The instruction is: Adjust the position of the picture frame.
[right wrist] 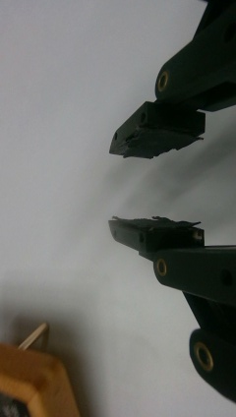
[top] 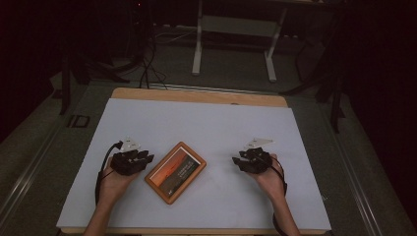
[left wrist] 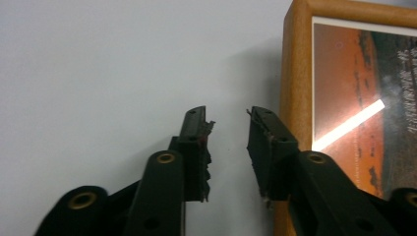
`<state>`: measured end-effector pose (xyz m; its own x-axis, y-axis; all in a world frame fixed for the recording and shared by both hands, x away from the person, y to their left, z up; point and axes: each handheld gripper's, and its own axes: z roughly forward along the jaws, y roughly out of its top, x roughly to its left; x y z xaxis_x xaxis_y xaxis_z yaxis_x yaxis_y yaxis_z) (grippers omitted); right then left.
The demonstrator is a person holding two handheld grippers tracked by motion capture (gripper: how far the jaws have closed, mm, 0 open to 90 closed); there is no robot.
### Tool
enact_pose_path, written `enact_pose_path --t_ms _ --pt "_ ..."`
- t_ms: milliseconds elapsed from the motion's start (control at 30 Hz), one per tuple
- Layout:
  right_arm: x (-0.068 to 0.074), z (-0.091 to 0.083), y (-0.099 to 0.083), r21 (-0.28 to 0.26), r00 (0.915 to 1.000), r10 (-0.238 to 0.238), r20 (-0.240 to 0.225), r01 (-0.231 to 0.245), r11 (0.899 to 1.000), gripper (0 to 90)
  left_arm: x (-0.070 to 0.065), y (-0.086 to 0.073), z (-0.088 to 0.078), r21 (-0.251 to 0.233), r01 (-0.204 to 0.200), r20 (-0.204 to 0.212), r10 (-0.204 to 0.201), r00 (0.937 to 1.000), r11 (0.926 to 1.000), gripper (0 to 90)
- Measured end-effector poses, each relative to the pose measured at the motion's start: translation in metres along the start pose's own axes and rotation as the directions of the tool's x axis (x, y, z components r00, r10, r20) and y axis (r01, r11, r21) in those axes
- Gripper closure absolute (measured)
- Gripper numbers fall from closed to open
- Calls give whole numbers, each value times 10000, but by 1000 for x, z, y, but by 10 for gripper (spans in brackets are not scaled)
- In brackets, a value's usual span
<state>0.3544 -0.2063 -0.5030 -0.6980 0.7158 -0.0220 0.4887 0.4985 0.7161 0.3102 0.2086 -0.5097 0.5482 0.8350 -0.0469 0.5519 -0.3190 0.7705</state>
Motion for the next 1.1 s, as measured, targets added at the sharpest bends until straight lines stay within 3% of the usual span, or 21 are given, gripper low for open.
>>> enact_pose_path --t_ms 200,300,633,867,1100 --pt "11 2 19 5 9984 -524 -213 525 9986 590 -4 -2 2 406 -545 383 529 9979 9977 893" --pt "16 1 28 -187 9976 -567 -392 560 9983 595 -6 -1 1 427 -696 447 677 9967 9967 897" --pt "34 4 51 -411 9918 -964 -836 933 9948 654 -5 -2 -2 269 -627 451 615 9971 9977 895" --pt "49 8 62 -574 9848 -1327 -1120 1270 9902 891 -5 -1 -4 223 -715 485 703 9963 9972 895" --pt "63 11 69 -689 9768 -1574 -1453 1487 9865 899 -4 -1 -5 154 -671 529 662 9964 9976 895"
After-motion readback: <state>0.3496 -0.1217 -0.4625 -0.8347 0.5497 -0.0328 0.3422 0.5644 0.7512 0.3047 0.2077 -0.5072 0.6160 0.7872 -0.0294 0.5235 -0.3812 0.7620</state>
